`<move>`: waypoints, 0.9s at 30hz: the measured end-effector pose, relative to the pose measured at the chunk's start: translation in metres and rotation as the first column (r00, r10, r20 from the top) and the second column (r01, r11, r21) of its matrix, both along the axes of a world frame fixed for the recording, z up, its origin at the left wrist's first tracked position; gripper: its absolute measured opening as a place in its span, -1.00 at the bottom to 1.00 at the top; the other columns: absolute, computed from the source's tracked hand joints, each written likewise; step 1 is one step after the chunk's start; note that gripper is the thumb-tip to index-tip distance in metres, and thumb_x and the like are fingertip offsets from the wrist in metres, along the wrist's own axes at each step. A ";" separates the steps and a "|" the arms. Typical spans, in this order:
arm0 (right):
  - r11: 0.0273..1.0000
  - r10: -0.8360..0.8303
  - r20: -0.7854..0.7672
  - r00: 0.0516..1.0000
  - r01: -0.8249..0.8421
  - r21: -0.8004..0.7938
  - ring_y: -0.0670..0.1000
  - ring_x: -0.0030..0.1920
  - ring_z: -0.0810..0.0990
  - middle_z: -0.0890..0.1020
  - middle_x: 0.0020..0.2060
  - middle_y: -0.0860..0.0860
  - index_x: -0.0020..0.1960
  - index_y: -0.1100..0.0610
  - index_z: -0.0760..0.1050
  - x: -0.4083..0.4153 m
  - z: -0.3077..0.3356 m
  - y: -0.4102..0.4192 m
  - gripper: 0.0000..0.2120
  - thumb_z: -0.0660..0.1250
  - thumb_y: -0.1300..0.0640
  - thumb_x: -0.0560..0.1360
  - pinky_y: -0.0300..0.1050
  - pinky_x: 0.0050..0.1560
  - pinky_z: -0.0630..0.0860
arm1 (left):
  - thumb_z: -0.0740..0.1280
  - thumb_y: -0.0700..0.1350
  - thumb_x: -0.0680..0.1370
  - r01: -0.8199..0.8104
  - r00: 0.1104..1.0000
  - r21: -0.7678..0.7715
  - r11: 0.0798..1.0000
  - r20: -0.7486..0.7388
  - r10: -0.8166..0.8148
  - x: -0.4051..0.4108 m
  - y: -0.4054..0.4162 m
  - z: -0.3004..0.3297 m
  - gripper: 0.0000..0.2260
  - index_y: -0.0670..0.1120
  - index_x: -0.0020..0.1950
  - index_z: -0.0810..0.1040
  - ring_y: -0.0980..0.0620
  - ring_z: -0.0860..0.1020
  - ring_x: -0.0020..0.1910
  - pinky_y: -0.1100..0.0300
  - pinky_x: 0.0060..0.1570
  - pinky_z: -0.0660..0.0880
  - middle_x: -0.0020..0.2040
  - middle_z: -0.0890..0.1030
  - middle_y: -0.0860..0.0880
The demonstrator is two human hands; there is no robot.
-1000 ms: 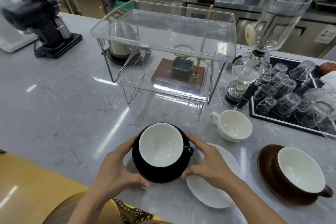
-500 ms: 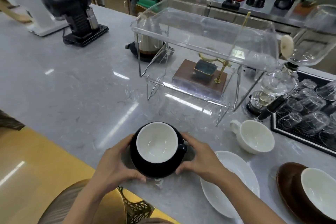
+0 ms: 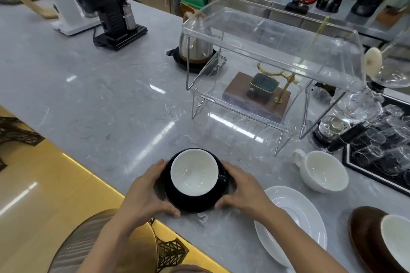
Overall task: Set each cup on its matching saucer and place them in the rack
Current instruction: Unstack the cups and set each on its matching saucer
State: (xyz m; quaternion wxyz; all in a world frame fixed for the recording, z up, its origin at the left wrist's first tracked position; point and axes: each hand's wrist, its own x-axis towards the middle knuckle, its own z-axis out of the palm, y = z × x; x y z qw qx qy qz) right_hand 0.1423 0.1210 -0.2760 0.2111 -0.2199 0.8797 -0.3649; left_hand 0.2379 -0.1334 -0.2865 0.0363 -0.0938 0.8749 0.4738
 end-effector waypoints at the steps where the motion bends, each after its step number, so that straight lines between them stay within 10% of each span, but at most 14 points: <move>1: 1.000 0.004 -0.005 1.000 -0.004 0.009 -0.14 0.26 0.45 0.50 0.25 -0.23 0.43 -0.17 0.33 0.000 -0.001 -0.001 -0.04 0.60 -0.04 0.08 -0.20 0.25 0.39 | 0.70 0.09 -0.08 0.002 1.000 -0.001 1.000 -0.003 -0.002 0.000 0.000 0.000 0.16 0.18 0.49 0.30 0.25 0.27 0.44 0.19 0.43 0.29 0.42 0.32 0.35; 15: 0.994 0.071 -0.050 0.996 -0.067 0.083 -0.11 0.22 0.46 0.50 0.21 -0.14 0.38 -0.08 0.36 -0.001 0.001 -0.001 -0.11 0.57 -0.18 0.10 -0.11 0.22 0.44 | 0.62 0.22 -0.02 0.071 0.996 -0.044 0.996 -0.045 -0.073 0.001 0.001 0.005 0.00 0.35 0.34 0.25 0.23 0.32 0.38 0.39 0.32 0.26 0.32 0.32 0.41; 20: 0.996 0.044 -0.065 0.997 -0.039 0.078 -0.17 0.26 0.40 0.43 0.25 -0.21 0.37 -0.04 0.33 0.005 0.006 0.008 -0.20 0.55 -0.20 0.23 -0.18 0.25 0.37 | 0.60 0.36 0.12 0.068 0.997 -0.109 0.992 -0.035 -0.072 0.012 0.001 0.008 0.09 0.26 0.52 0.10 0.17 0.27 0.49 0.08 0.47 0.30 0.50 0.28 0.26; 27: 0.997 0.004 -0.157 0.988 0.008 0.077 -0.19 0.55 0.02 0.09 0.56 -0.21 0.58 -0.09 0.06 0.017 0.022 0.042 -0.03 0.46 -0.29 0.33 -0.20 0.54 0.03 | 0.47 0.41 0.29 0.086 0.970 -0.206 0.975 -0.207 -0.129 0.003 0.030 0.041 -0.12 0.32 0.51 0.14 0.48 0.11 0.47 0.57 0.34 0.07 0.49 0.16 0.43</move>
